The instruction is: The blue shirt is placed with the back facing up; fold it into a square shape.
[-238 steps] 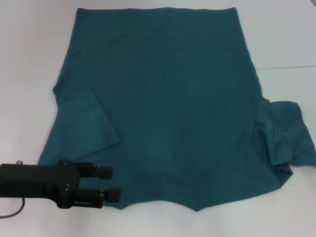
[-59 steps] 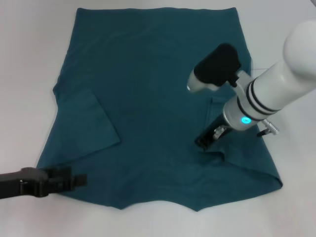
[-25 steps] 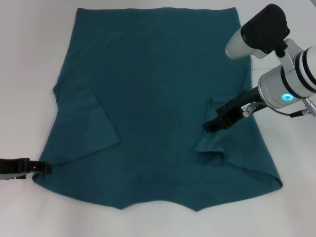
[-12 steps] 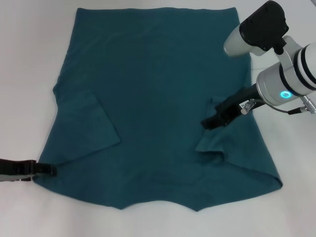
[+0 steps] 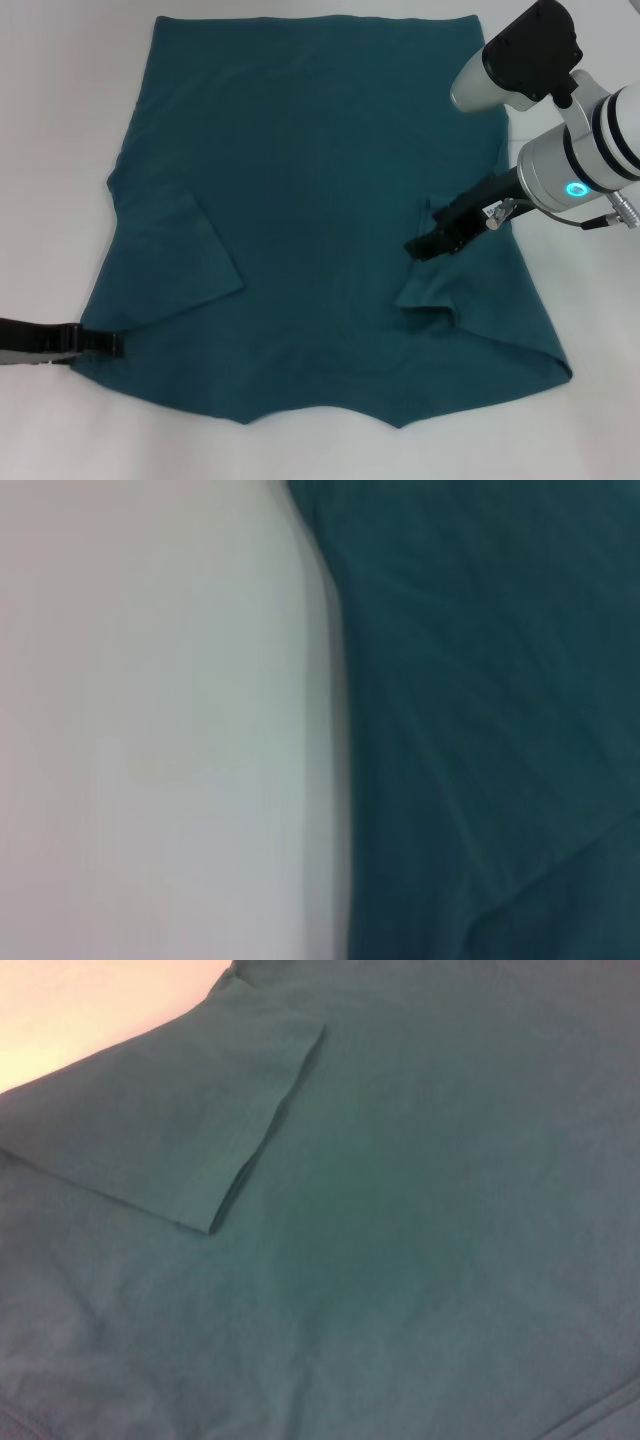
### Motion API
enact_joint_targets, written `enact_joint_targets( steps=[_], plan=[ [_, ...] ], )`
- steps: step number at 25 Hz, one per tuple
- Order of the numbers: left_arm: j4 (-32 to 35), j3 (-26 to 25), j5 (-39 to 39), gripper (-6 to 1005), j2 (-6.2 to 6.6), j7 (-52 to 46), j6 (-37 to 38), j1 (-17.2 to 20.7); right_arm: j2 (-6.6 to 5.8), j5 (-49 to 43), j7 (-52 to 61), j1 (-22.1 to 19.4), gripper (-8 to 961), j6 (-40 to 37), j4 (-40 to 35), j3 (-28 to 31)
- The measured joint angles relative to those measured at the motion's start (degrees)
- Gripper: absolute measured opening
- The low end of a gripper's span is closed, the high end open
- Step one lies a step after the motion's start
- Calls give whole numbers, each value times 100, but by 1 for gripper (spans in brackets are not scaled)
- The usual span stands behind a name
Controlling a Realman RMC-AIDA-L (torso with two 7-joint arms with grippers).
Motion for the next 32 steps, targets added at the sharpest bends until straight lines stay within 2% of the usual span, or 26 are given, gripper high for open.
enact_joint_targets(
  steps=[17,28,32],
  plan=[
    [-58,150,-23,795,-16,23,45,-86,0,-12,0,-20,626,4,2,17],
    [-49,156,-85,609,-147,209,0,-136,0,-12,44,-66,619,-5,1,18],
    [-40,156,-79,474,-150,182,-8,-138,0,-16,61,-92,618,-16,-8,22]
  ],
)
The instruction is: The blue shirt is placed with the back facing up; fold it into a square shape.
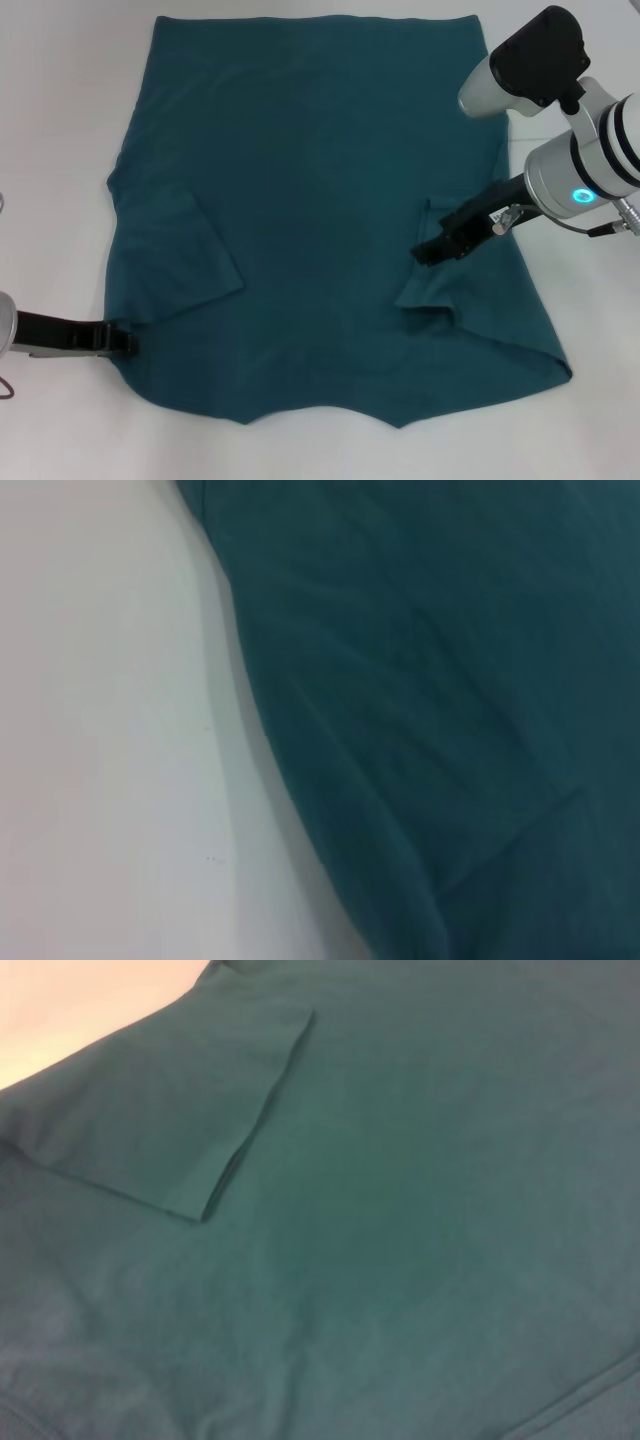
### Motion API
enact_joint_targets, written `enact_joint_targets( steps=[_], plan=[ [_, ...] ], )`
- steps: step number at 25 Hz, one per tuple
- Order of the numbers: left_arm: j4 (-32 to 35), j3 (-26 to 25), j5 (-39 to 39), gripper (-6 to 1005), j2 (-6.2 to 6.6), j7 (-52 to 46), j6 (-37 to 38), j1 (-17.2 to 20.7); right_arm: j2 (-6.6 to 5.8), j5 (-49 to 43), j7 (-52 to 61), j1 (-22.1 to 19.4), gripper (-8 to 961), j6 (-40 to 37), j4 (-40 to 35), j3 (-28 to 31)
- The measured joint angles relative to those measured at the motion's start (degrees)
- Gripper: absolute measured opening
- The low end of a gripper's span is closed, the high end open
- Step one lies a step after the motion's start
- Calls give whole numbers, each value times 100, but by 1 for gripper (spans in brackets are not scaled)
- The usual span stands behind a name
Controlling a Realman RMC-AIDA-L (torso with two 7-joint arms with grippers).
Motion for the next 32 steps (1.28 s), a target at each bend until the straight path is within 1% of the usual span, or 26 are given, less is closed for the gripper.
enact_joint_targets(
  steps=[3,6,9,12,15,17,20,25,29,32],
  plan=[
    [0,0,2,373,1,-7,-1,0,-2,-7,34,-8,617,-47,-5,81],
    [-7,-1,2,174,2,-9,-1,17,-20,-42,151,-8,616,-141,-25,135],
    [3,-1,-11,137,4,-3,14,30,-50,-367,533,-3,616,-397,-145,220],
    [6,-1,-32,100,9,27,46,24,-35,-839,921,-13,616,-934,-440,337],
    [5,-1,-37,63,11,78,56,-1,-21,-983,1132,-120,616,-1470,-729,461],
    [-8,-1,-44,63,17,119,68,-27,-15,-999,1283,-245,616,-1714,-867,563],
    [-18,-1,-49,63,24,165,96,-56,0,-977,1436,-461,616,-1904,-999,699],
    [7,-1,-42,63,45,205,181,-68,11,-887,1669,-1004,617,-1921,-1174,825],
    [-10,-1,-15,63,47,235,201,-83,14,-719,1715,-1332,617,-1916,-1265,873],
    [-23,-1,-9,63,47,238,204,-97,16,-707,1719,-1477,617,-1904,-1265,853]
  ],
)
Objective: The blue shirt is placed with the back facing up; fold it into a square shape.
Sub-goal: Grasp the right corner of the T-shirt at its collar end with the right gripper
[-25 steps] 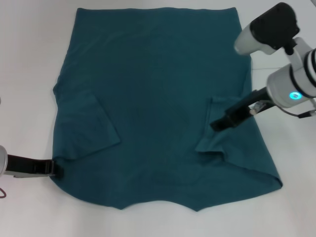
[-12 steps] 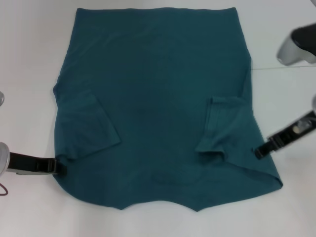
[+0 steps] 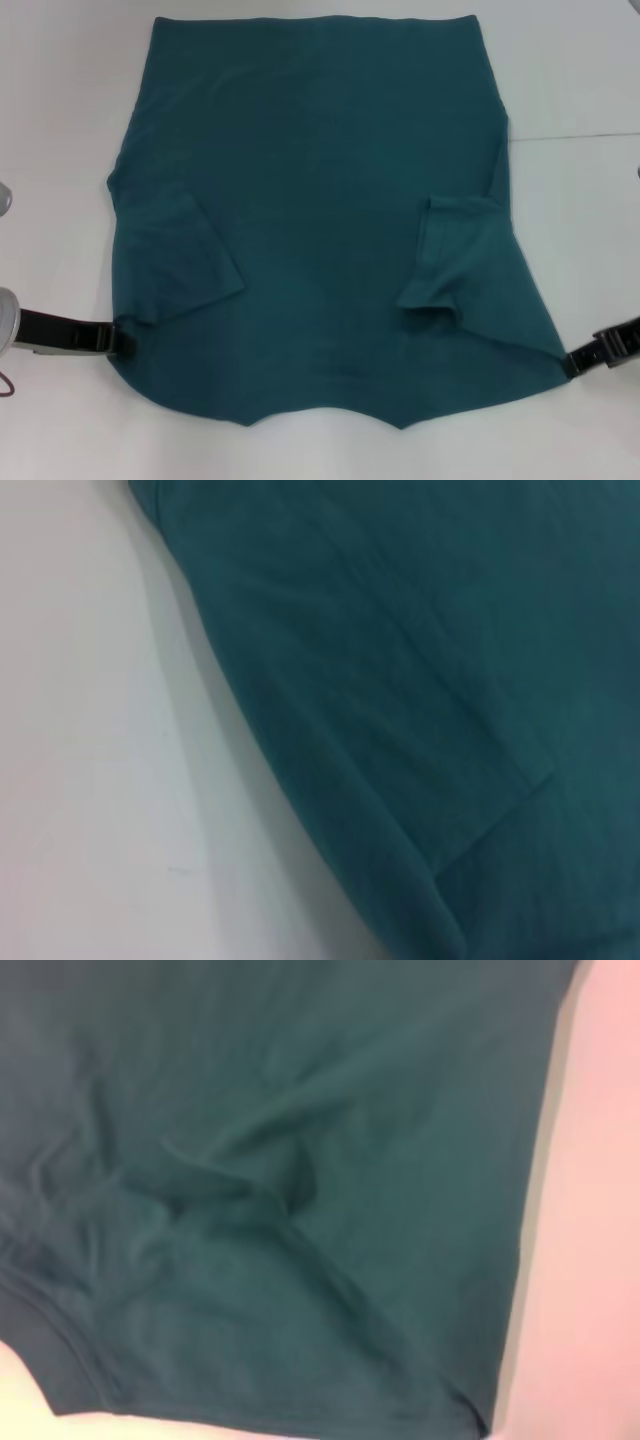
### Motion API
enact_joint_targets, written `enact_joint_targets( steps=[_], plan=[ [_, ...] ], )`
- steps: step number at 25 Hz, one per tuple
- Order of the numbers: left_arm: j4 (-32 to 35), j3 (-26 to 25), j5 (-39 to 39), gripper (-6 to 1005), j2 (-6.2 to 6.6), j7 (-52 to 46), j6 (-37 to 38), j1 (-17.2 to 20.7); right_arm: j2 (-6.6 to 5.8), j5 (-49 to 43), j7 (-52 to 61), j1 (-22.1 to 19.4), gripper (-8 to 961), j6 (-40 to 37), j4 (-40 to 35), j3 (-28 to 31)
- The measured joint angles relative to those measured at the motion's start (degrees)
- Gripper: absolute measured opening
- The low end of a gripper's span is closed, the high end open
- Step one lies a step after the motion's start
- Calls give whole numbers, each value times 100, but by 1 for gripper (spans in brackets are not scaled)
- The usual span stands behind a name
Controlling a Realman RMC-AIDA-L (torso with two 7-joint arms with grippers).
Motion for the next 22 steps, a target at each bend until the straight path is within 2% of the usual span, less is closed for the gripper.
enact_joint_targets(
  steps=[12,22],
  plan=[
    [-57,10,21,64,0,-27,15,-31,14,-84,135,-190,616,515,275,-100],
    [-87,88,21,64,0,-35,12,-41,28,2,229,-187,614,900,506,-523]
  ],
)
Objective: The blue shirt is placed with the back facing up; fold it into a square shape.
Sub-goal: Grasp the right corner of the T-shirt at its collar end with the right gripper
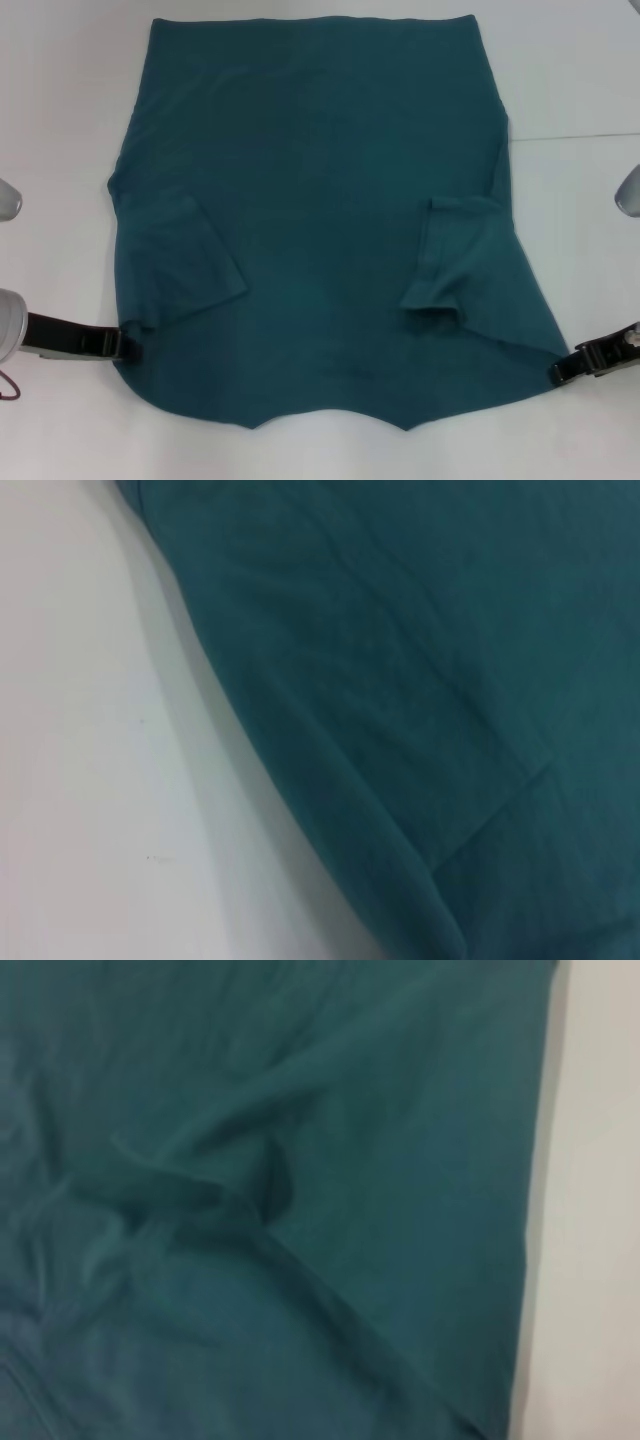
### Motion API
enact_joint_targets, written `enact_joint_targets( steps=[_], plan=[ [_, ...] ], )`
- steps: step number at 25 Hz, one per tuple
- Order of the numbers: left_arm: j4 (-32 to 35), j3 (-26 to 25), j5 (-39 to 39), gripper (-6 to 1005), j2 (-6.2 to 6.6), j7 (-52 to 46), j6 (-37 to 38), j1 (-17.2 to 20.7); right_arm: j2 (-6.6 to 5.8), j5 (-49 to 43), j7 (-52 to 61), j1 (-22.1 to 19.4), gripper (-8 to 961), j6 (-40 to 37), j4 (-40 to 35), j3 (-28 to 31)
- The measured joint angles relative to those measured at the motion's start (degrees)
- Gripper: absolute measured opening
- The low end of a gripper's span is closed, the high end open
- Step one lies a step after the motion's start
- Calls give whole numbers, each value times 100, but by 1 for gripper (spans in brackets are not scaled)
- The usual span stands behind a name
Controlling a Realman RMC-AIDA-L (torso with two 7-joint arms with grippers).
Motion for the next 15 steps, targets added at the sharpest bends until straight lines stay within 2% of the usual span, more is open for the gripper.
enact_joint_targets(
  steps=[15],
  plan=[
    [1,0,-2,63,0,-7,4,1,-7,-6,163,108,612,149,162,-328]
  ],
)
